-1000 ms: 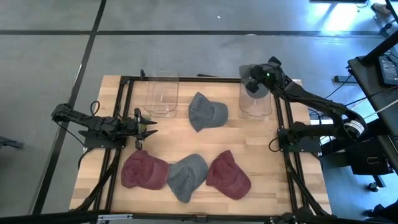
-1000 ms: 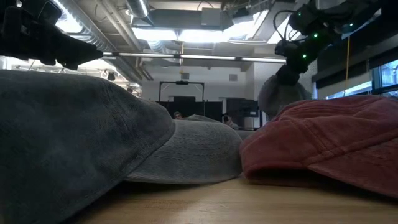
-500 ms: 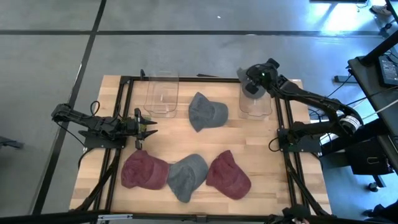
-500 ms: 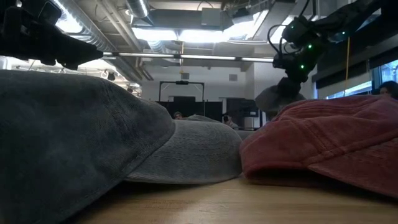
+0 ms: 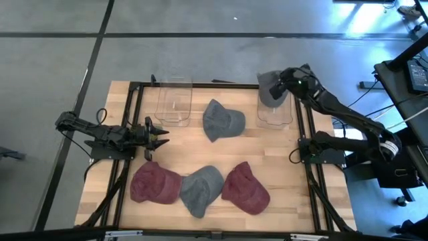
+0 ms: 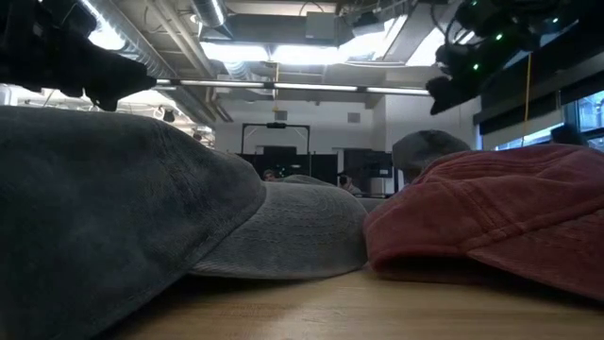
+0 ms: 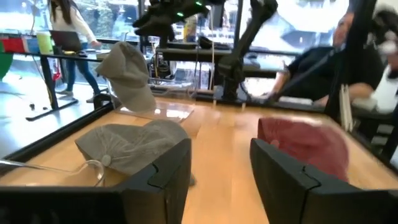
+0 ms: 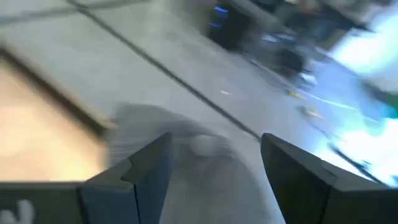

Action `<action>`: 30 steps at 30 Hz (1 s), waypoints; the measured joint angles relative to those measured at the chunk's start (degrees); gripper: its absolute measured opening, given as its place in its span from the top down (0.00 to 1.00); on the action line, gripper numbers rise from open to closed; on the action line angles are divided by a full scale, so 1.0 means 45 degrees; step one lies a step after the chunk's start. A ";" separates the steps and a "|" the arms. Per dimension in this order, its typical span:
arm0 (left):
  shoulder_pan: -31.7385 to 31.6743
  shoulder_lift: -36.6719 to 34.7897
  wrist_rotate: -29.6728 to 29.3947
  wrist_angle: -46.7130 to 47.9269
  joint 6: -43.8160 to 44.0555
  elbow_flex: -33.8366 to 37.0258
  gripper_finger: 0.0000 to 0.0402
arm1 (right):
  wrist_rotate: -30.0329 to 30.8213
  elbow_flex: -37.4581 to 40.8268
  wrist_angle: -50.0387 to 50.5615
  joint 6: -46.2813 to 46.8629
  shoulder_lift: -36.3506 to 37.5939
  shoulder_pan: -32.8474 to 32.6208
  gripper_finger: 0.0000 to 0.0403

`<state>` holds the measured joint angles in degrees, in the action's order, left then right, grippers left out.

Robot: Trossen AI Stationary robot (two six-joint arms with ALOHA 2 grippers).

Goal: Pick & Place hat
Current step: Put the right red cap into the left transparent bin

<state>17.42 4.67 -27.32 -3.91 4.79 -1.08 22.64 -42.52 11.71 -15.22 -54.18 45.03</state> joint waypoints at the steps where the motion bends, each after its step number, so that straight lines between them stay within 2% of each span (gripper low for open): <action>1: 0.0000 -0.0002 0.0006 -0.0148 0.0271 0.0000 0.60 | -0.0965 0.0000 0.0173 -0.0015 0.0184 -0.0139 0.40; 5: -0.0003 -0.0005 -0.0051 -0.0552 0.1147 0.0000 0.60 | -0.6605 -0.0005 0.0704 -0.0131 0.0411 -0.1392 0.40; 6: -0.0003 -0.0005 -0.0128 -0.0609 0.1316 0.0000 0.60 | -0.7512 -0.0002 0.0794 -0.0026 0.0335 -0.1939 0.40; 7: -0.0003 0.0000 -0.0177 -0.0749 0.1519 0.0000 0.60 | -0.7854 0.0063 0.0747 0.0105 0.0238 -0.2592 0.40; 9: -0.0003 0.0066 -0.0262 -0.1222 0.1771 0.0000 0.60 | -0.7573 0.0358 0.0586 0.0280 0.0041 -0.4104 0.40; 15: -0.0003 0.0772 -0.0309 -0.2640 0.1789 0.0000 0.60 | -0.4438 0.1281 0.0199 0.1358 -0.0212 -0.8337 0.40; 19: 0.0001 0.1809 -0.0764 -0.3718 0.1780 0.0000 0.60 | -0.2982 0.1924 -0.0430 0.2845 -0.0214 -1.0437 0.40; 22: -0.0003 0.2652 -0.1536 -0.4357 0.1782 0.0000 0.60 | -0.2016 0.2478 -0.1395 0.3197 -0.0392 -1.1446 0.40; 25: -0.0003 0.3196 -0.1621 -0.4706 0.1778 0.0000 0.60 | -0.1270 0.2691 -0.2201 0.3388 -0.0765 -1.1922 0.40; 30: 0.0000 0.3477 -0.1407 -0.4808 0.1778 0.0000 0.60 | -0.1163 0.2676 -0.3140 0.3422 -0.1444 -1.2060 0.40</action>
<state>17.42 20.31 -33.65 -25.54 12.80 -1.08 17.41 -30.48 -2.42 0.18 -60.68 -9.23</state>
